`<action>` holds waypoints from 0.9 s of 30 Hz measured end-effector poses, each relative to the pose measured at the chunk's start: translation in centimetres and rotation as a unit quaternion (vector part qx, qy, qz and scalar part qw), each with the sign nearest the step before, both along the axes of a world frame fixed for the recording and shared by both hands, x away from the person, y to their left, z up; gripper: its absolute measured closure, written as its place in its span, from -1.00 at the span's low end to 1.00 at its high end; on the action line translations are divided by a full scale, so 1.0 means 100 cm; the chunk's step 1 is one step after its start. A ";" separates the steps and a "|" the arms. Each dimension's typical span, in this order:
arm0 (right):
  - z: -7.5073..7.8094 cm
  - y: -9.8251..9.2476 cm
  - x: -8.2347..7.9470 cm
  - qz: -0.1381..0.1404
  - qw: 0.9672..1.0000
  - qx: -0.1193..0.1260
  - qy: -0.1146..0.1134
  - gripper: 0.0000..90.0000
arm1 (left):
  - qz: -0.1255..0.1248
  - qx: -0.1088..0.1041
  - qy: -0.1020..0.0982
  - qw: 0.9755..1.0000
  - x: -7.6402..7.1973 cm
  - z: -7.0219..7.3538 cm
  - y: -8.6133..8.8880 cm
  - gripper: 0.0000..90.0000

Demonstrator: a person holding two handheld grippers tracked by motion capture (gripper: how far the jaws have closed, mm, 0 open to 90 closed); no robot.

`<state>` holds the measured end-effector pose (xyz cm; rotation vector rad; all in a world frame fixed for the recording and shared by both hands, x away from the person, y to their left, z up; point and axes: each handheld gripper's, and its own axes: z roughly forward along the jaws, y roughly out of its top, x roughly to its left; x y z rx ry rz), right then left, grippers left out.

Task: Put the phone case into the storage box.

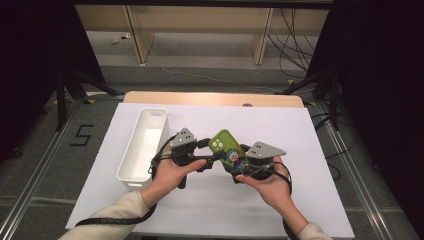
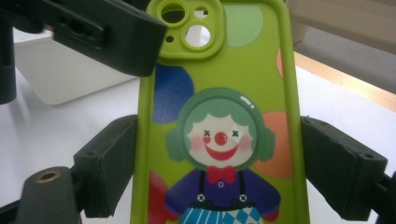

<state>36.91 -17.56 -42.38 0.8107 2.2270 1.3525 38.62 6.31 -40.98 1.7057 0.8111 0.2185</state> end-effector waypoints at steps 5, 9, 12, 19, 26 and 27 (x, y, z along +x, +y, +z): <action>0.000 0.000 0.000 0.000 1.000 0.002 -0.002 -0.63 | 0.000 -0.010 0.005 1.000 0.002 -0.002 0.000 -0.11; 0.000 0.001 0.000 0.001 1.000 0.000 -0.003 -0.63 | 0.000 -0.015 0.008 1.000 0.004 -0.004 -0.001 -0.03; 0.000 0.002 0.000 0.003 1.000 0.000 -0.003 -0.63 | -0.003 -0.019 0.010 1.000 0.004 -0.005 -0.003 0.04; 0.000 0.003 -0.001 0.005 1.000 -0.001 -0.002 -0.63 | 0.002 -0.027 0.013 1.000 0.005 -0.006 -0.003 0.19; -0.001 0.003 0.000 0.007 1.000 -0.001 -0.001 -0.63 | -0.001 -0.037 0.015 0.999 0.005 -0.006 -0.002 0.32; -0.001 0.003 0.000 0.007 1.000 -0.002 -0.001 -0.63 | -0.002 -0.038 0.015 0.999 0.005 -0.006 -0.002 0.33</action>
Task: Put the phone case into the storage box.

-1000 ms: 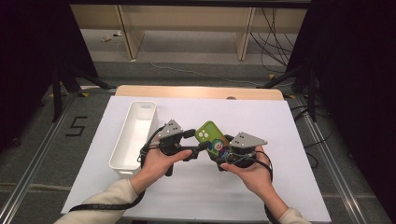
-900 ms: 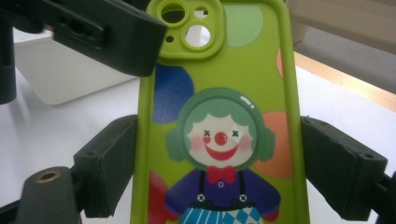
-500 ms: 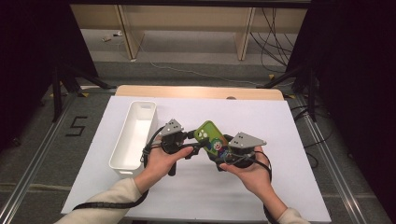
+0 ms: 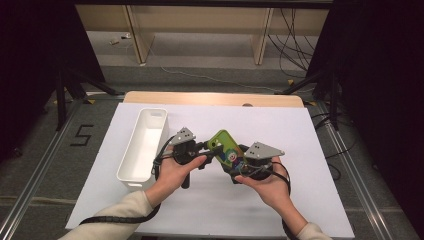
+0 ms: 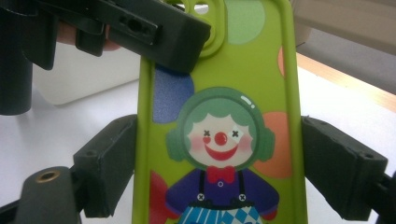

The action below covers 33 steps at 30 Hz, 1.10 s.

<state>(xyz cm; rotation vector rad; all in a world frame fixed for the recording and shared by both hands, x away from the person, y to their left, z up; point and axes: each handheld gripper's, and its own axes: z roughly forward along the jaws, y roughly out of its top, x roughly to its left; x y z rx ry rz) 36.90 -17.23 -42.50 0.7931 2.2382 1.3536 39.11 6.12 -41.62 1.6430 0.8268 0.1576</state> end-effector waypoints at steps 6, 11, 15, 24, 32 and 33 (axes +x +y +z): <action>-0.002 0.001 0.000 0.001 1.000 0.000 0.005 -0.63 | -0.018 -0.015 -0.004 1.000 -0.003 0.001 -0.001 0.48; -0.003 0.002 0.000 0.002 1.000 -0.001 0.005 -0.48 | -0.041 -0.004 -0.025 0.999 -0.008 0.005 -0.004 0.72; -0.003 0.001 0.001 0.006 1.000 0.010 0.012 -0.54 | -0.053 -0.006 -0.019 0.998 -0.006 0.005 -0.003 0.72; -0.003 -0.009 -0.001 0.017 0.999 0.014 0.024 -0.63 | -0.079 -0.002 -0.036 0.996 -0.004 0.016 0.010 0.72; -0.011 -0.026 -0.007 0.026 0.998 0.011 0.047 -0.61 | -0.110 0.003 -0.040 0.993 -0.007 0.022 0.020 0.72; -0.012 -0.027 -0.007 0.029 0.998 0.010 0.051 -0.61 | -0.115 0.004 -0.041 0.993 -0.008 0.023 0.021 0.72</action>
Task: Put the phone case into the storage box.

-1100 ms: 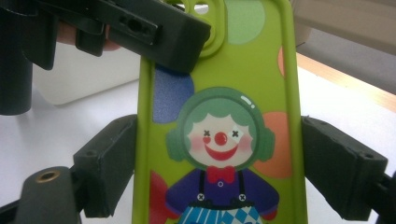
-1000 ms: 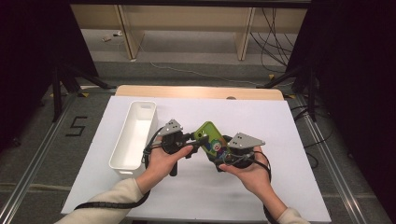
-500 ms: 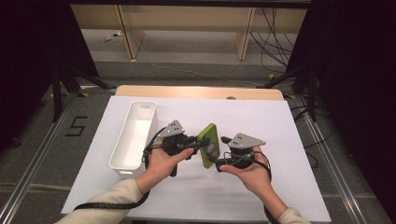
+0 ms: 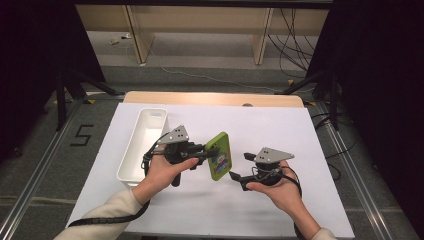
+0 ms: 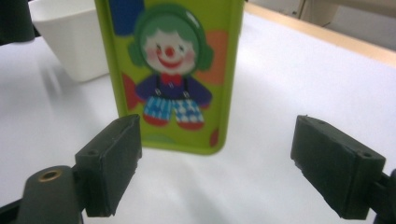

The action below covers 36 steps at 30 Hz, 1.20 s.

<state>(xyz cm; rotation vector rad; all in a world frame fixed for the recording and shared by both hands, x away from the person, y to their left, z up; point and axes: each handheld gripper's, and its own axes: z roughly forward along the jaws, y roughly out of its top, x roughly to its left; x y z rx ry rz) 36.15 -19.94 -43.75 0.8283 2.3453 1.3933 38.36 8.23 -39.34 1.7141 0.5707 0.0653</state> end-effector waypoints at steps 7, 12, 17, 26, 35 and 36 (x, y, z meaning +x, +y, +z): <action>-0.010 -0.002 -0.002 0.021 0.999 -0.004 0.027 -0.58 | -0.033 0.001 0.003 0.999 -0.006 0.001 0.007 0.72; -0.013 0.004 -0.003 0.037 0.999 -0.012 0.033 -0.54 | -0.042 0.000 0.003 0.999 -0.009 0.000 0.013 0.72; -0.014 0.007 -0.004 0.054 0.998 -0.010 0.032 -0.51 | -0.052 0.000 0.008 0.999 -0.011 -0.001 0.015 0.72; -0.018 0.015 -0.004 0.085 0.996 -0.007 0.035 -0.45 | -0.074 0.003 0.016 0.997 -0.015 -0.001 0.011 0.72; -0.020 0.018 -0.003 0.113 0.993 -0.002 0.039 -0.25 | -0.088 -0.001 0.000 0.996 -0.014 -0.003 0.008 0.72; -0.020 0.018 -0.003 0.115 0.993 -0.001 0.040 -0.23 | -0.088 -0.002 0.001 0.996 -0.014 -0.003 0.008 0.72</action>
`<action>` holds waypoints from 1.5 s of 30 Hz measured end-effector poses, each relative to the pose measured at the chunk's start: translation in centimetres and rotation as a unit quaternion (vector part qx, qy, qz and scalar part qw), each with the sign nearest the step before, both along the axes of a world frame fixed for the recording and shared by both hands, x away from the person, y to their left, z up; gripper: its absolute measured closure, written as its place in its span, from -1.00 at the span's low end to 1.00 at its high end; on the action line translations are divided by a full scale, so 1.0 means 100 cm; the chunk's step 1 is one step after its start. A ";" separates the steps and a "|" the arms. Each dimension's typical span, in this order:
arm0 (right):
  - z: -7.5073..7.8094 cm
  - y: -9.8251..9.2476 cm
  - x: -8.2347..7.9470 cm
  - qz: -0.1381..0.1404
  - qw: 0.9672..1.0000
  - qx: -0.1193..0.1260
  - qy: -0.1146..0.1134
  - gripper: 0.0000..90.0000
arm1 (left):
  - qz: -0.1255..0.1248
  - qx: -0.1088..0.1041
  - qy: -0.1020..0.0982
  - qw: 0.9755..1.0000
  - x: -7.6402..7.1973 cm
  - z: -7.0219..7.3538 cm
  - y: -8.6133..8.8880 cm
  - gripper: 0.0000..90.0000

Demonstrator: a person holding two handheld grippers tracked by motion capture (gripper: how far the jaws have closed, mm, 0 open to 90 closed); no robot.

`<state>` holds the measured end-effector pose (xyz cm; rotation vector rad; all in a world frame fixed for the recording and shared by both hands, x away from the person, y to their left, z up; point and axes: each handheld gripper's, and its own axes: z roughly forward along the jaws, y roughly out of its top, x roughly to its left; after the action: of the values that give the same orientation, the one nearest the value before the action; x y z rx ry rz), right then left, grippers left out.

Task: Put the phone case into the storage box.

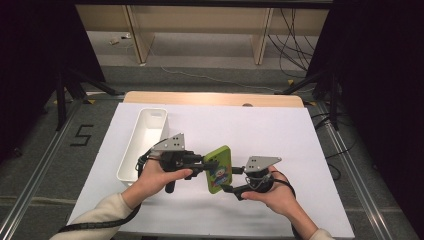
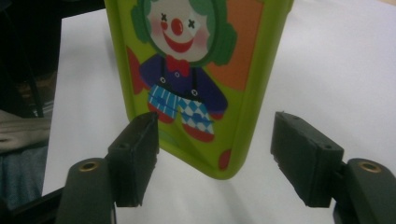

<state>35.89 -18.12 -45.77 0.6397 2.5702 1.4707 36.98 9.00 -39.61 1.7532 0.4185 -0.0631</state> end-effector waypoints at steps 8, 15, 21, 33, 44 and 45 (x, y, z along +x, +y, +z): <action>-0.003 0.000 0.003 0.006 1.000 0.011 0.010 -0.20 | -0.006 -0.003 0.002 1.000 0.000 0.000 -0.001 0.72; -0.002 0.002 0.003 0.010 1.000 0.015 0.011 -0.01 | -0.003 0.000 -0.002 1.000 0.001 -0.001 -0.002 0.72; -0.001 0.002 0.002 0.007 1.000 0.010 0.012 0.27 | 0.007 -0.002 -0.010 1.000 0.002 -0.001 0.000 0.72; -0.002 0.004 0.001 0.016 0.999 0.011 0.034 0.57 | 0.027 -0.011 -0.042 0.999 0.002 -0.001 0.000 0.71; 0.002 0.003 0.001 0.013 0.998 0.028 0.048 0.73 | 0.046 -0.028 -0.049 0.997 0.004 0.000 0.003 0.62; 0.002 0.003 0.001 0.012 0.998 0.031 0.050 0.73 | 0.048 -0.029 -0.049 0.997 0.004 0.001 0.003 0.61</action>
<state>35.98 -17.86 -45.55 0.7103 2.6237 1.5714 37.37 9.28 -39.54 1.6694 0.4245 0.0797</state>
